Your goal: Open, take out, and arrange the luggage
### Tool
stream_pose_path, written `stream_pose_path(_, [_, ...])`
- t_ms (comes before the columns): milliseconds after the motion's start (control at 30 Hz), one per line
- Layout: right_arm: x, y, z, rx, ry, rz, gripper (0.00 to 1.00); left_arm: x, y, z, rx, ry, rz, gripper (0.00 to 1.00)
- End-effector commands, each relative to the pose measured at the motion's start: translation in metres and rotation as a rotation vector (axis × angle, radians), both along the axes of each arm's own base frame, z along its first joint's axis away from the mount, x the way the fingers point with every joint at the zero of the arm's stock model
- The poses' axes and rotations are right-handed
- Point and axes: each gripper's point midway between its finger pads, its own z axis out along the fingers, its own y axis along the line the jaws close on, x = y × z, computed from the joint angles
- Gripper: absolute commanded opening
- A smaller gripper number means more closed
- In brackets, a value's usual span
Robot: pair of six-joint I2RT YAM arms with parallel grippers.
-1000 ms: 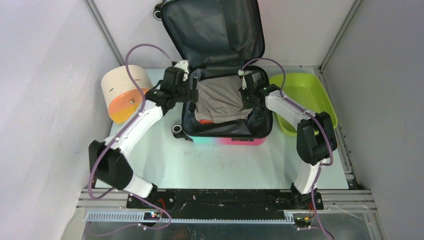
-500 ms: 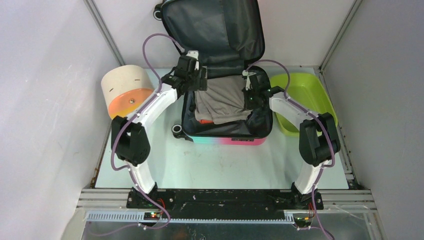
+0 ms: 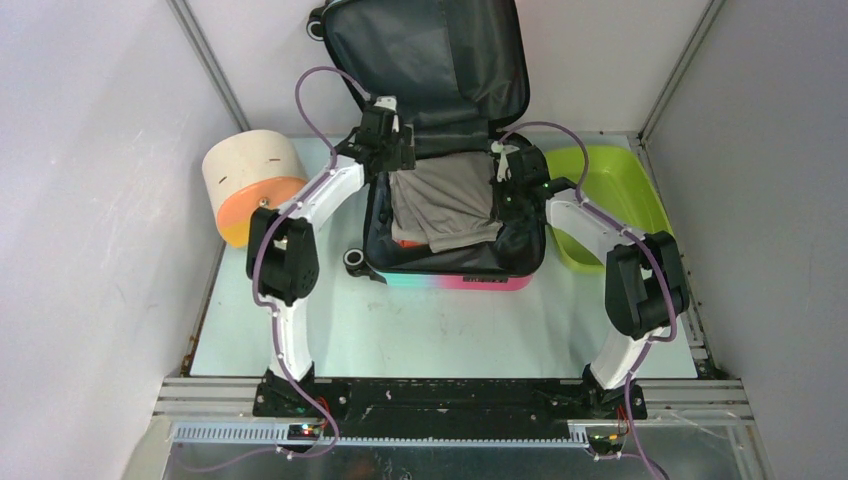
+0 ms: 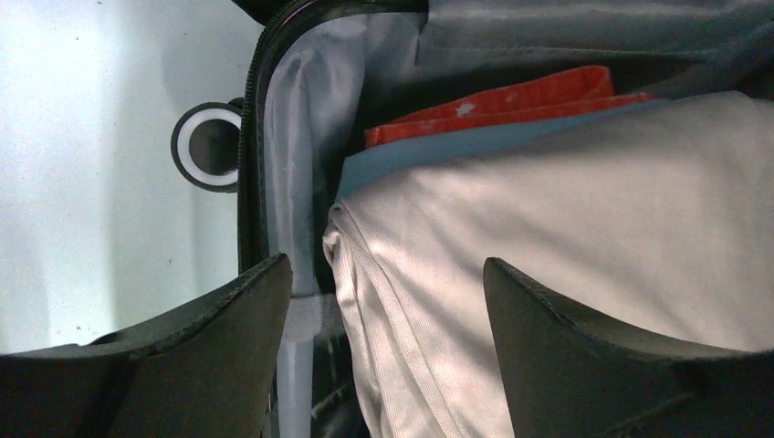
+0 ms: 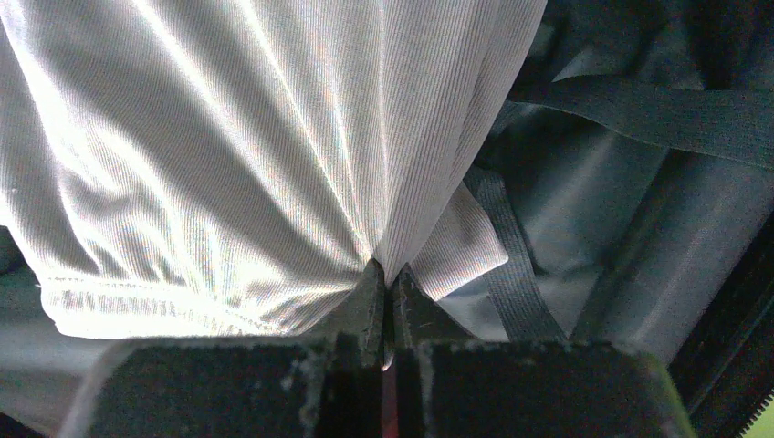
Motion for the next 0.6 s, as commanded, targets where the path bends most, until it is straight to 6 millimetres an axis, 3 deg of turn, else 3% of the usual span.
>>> stream_pose_path(0, [0.006,0.003,0.018,0.036,-0.057,0.017,0.0,0.026,-0.001,0.011,-0.016,-0.078,-0.02,0.84])
stream_pose_path(333, [0.006,0.008,0.019,0.06,-0.053,0.019,0.0,0.03,-0.007,-0.031,-0.04,-0.01,-0.021,0.8])
stream_pose_path(567, [0.004,0.008,0.019,0.064,-0.043,0.012,0.0,0.039,-0.012,-0.037,-0.051,-0.014,-0.029,0.72])
